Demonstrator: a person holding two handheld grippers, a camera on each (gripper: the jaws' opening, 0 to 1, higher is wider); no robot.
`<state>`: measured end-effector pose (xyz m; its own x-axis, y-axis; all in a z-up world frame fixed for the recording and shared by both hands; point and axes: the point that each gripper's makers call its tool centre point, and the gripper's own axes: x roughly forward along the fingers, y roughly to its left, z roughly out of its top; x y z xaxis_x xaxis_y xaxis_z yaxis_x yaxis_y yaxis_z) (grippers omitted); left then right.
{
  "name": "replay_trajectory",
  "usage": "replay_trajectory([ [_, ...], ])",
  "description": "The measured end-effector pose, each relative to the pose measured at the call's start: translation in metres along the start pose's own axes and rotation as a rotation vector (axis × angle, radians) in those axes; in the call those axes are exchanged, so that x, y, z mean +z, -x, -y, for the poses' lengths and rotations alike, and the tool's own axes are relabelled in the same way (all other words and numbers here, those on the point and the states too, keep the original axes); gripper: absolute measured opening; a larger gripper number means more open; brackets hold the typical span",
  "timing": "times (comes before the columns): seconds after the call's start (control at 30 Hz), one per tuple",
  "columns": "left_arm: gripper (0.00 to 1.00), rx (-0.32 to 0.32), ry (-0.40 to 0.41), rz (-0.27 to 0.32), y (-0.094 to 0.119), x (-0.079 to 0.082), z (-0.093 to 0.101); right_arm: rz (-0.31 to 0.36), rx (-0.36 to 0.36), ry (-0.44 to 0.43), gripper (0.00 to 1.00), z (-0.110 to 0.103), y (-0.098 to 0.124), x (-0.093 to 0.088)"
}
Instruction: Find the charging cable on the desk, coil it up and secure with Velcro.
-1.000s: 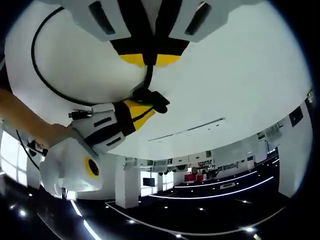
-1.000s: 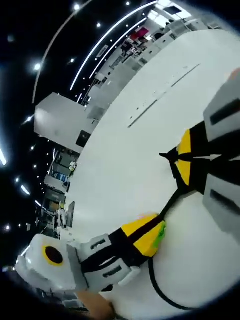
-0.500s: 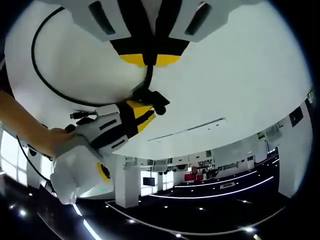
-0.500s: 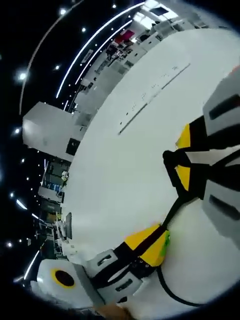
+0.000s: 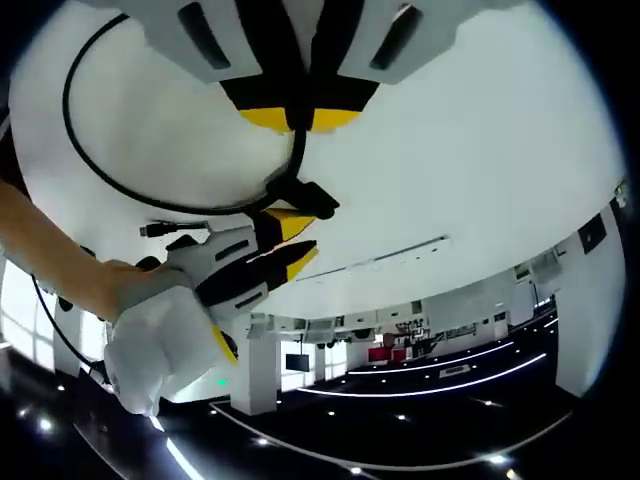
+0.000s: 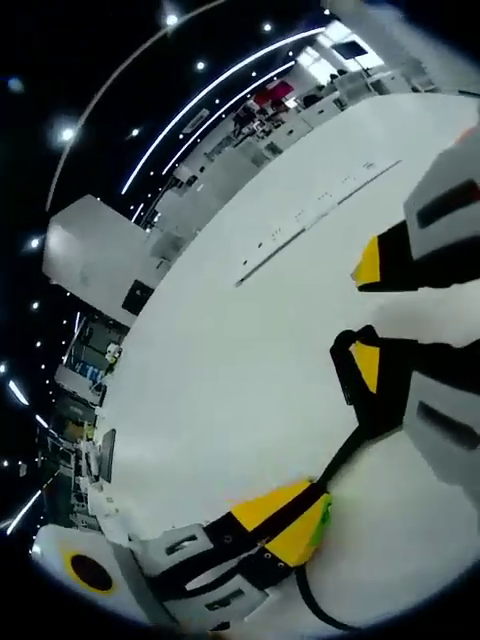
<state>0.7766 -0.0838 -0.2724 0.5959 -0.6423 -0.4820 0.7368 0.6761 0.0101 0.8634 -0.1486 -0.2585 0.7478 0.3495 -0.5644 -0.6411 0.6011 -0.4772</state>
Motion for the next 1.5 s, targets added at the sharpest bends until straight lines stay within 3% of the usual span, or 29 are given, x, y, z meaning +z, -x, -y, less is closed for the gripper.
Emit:
replay_trajectory([
  [0.07, 0.06, -0.001, -0.001, 0.002, 0.0, 0.0, 0.0, 0.049, 0.021, 0.011, 0.19, -0.002, 0.009, 0.016],
  [0.13, 0.06, -0.002, -0.001, 0.002, 0.0, 0.0, 0.0, 0.047, 0.056, 0.039, 0.19, -0.009, 0.017, 0.024],
  [0.23, 0.06, -0.002, -0.001, 0.003, 0.0, 0.0, 0.0, -0.005, 0.092, 0.131, 0.15, -0.023, 0.026, 0.021],
  [0.27, 0.06, -0.001, -0.002, 0.003, 0.0, 0.0, 0.0, -0.04, 0.128, 0.225, 0.11, -0.034, 0.029, 0.02],
  [0.37, 0.06, -0.001, -0.002, 0.004, 0.0, 0.0, 0.0, -0.08, 0.178, 0.276, 0.03, -0.045, 0.031, 0.018],
  [0.5, 0.06, -0.002, 0.002, 0.008, 0.0, 0.001, 0.001, -0.188, 0.267, 0.35, 0.03, -0.06, 0.03, 0.008],
  [0.83, 0.06, -0.002, 0.0, 0.009, 0.0, 0.001, 0.002, -0.266, 0.323, 0.383, 0.03, -0.059, 0.022, 0.005],
  [1.5, 0.06, -0.004, 0.008, 0.016, -0.005, 0.005, -0.004, -0.28, 0.292, 0.35, 0.03, -0.046, 0.001, 0.003],
])
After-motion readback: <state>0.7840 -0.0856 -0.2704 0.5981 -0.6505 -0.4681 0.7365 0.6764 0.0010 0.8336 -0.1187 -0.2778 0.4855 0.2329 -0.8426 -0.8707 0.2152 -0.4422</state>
